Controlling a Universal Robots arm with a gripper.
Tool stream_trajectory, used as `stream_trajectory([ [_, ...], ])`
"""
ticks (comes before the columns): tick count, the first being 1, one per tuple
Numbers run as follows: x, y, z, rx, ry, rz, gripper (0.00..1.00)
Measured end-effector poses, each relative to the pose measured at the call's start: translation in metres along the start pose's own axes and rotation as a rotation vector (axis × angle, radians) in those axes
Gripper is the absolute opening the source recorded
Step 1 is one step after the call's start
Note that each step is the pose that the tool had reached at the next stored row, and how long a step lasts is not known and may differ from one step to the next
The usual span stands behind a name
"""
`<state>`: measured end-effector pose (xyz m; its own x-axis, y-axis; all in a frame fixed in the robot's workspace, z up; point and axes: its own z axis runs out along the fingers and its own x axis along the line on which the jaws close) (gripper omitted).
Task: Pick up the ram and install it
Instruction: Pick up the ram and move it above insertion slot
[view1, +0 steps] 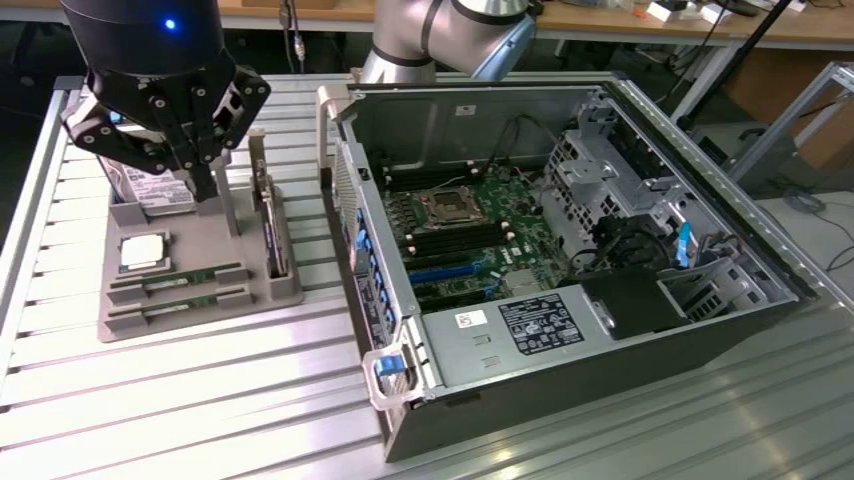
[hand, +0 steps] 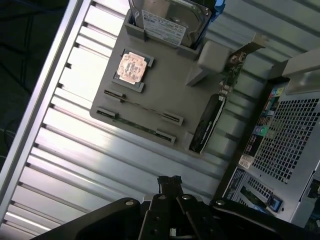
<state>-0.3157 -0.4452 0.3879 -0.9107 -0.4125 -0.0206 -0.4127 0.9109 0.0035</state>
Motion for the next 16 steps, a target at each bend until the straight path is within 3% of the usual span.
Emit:
stream_trajectory([
  [8,0.0,0.0,0.0,0.0017,0.0014,-0.052,0.11],
  [16,0.0,0.0,0.0,0.0044,0.004,-0.152,0.11],
])
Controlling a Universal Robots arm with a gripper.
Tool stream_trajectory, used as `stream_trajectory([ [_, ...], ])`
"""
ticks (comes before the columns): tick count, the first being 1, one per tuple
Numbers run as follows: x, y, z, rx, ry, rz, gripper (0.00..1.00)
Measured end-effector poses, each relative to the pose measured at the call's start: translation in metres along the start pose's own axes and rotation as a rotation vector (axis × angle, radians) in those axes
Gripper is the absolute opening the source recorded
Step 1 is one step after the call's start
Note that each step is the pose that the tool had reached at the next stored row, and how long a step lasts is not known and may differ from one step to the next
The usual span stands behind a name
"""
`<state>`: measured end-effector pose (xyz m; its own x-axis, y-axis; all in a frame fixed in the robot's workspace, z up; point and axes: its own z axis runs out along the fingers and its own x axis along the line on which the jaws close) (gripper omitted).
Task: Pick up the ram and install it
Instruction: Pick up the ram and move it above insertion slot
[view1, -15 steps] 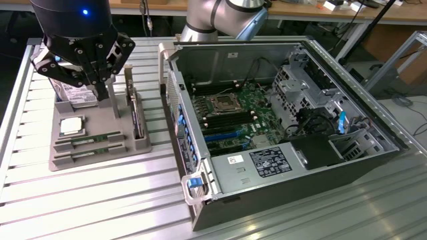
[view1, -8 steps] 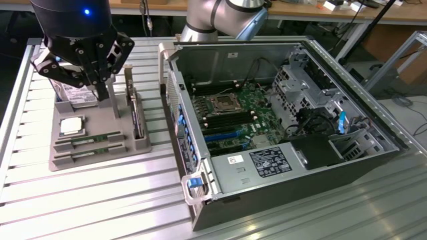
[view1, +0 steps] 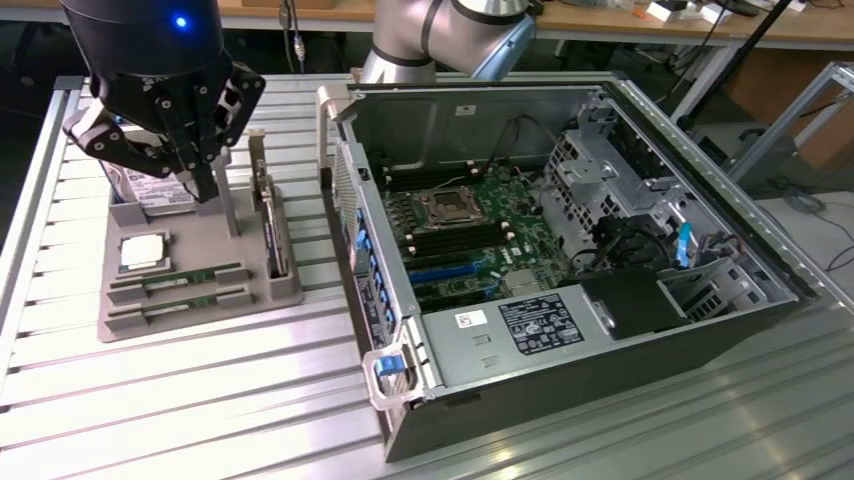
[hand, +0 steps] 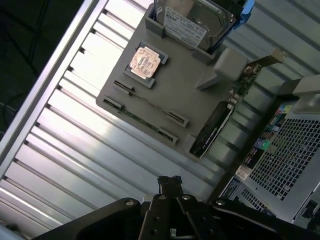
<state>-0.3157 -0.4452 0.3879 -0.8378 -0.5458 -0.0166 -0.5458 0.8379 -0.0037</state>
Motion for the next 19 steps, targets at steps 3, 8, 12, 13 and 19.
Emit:
stream_trajectory([
  [3,0.0,0.0,0.0,0.0007,0.0006,-0.028,0.11],
  [8,0.0,0.0,0.0,0.0024,0.0021,-0.093,0.11],
  [12,0.0,0.0,0.0,0.0035,0.0032,-0.138,0.11],
  [13,0.0,0.0,0.0,0.0036,0.0033,-0.145,0.11],
  [19,0.0,0.0,0.0001,0.0052,0.0048,-0.208,0.11],
])
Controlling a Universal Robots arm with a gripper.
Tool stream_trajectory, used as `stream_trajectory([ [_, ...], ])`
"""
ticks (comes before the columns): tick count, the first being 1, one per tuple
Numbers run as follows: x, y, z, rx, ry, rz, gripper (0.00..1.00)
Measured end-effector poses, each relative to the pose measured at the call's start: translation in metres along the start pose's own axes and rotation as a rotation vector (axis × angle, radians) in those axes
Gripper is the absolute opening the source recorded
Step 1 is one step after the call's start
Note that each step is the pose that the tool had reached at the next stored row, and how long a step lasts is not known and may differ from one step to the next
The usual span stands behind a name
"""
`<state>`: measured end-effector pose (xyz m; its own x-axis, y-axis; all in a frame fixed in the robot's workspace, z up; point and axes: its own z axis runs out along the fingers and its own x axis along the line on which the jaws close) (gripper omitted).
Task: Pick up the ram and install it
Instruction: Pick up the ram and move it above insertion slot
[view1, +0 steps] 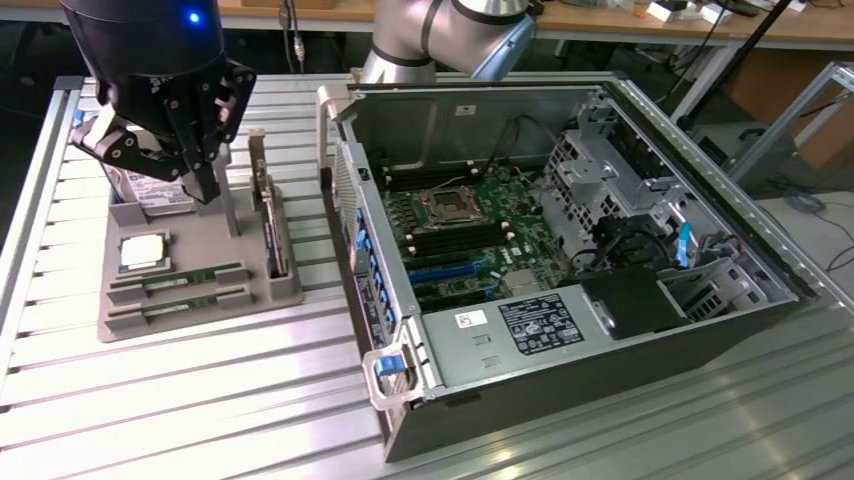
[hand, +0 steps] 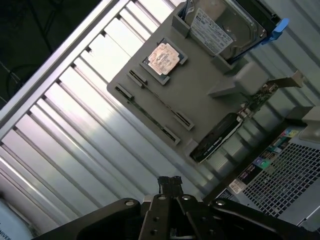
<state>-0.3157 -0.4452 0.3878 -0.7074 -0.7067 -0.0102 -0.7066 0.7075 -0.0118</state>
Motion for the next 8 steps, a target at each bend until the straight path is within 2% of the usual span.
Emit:
stream_trajectory([
  [8,0.0,0.0,0.0,0.002,0.0019,-0.076,0.11],
])
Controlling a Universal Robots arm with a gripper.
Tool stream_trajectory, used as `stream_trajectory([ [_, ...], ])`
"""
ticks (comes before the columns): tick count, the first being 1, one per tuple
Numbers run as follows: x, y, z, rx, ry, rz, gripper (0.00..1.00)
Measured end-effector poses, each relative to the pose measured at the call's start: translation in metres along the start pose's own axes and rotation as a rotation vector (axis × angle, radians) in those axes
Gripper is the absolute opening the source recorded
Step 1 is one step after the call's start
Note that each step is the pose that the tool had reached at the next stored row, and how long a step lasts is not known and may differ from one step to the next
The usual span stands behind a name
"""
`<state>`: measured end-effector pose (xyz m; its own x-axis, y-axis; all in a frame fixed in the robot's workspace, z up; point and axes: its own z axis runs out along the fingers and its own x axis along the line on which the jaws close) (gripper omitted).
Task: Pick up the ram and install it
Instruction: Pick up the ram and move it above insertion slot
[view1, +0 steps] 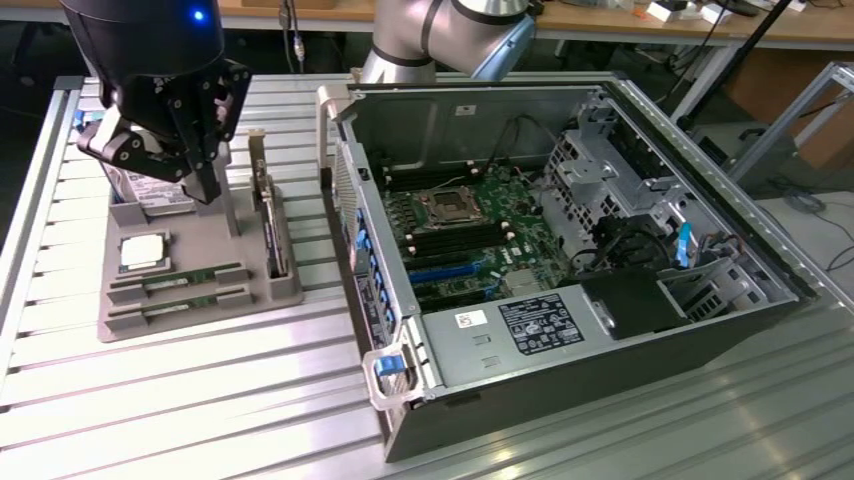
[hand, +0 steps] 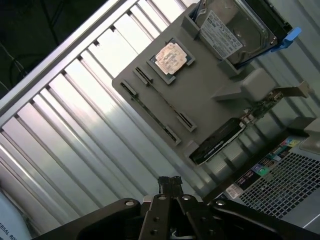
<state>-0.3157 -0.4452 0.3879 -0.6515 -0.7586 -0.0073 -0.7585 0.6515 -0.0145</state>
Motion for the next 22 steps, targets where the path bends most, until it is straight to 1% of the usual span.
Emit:
stream_trajectory([
  [2,0.0,0.0,0.0,0.0012,0.0012,-0.036,0.11],
  [7,0.0,0.0,0.0,0.0031,0.0032,-0.094,0.11],
  [10,0.0,0.0,0.0,0.0053,0.0055,-0.144,0.11],
  [14,0.0,0.0,0.0,0.007,0.0072,-0.181,0.11],
  [17,0.0,0.0,0.0,0.009,0.0093,-0.228,0.11],
  [20,0.0,0.0,0.0,0.0101,0.0105,-0.251,0.11],
  [22,0.0,0.0,0.0,0.0114,0.0119,-0.28,0.11],
])
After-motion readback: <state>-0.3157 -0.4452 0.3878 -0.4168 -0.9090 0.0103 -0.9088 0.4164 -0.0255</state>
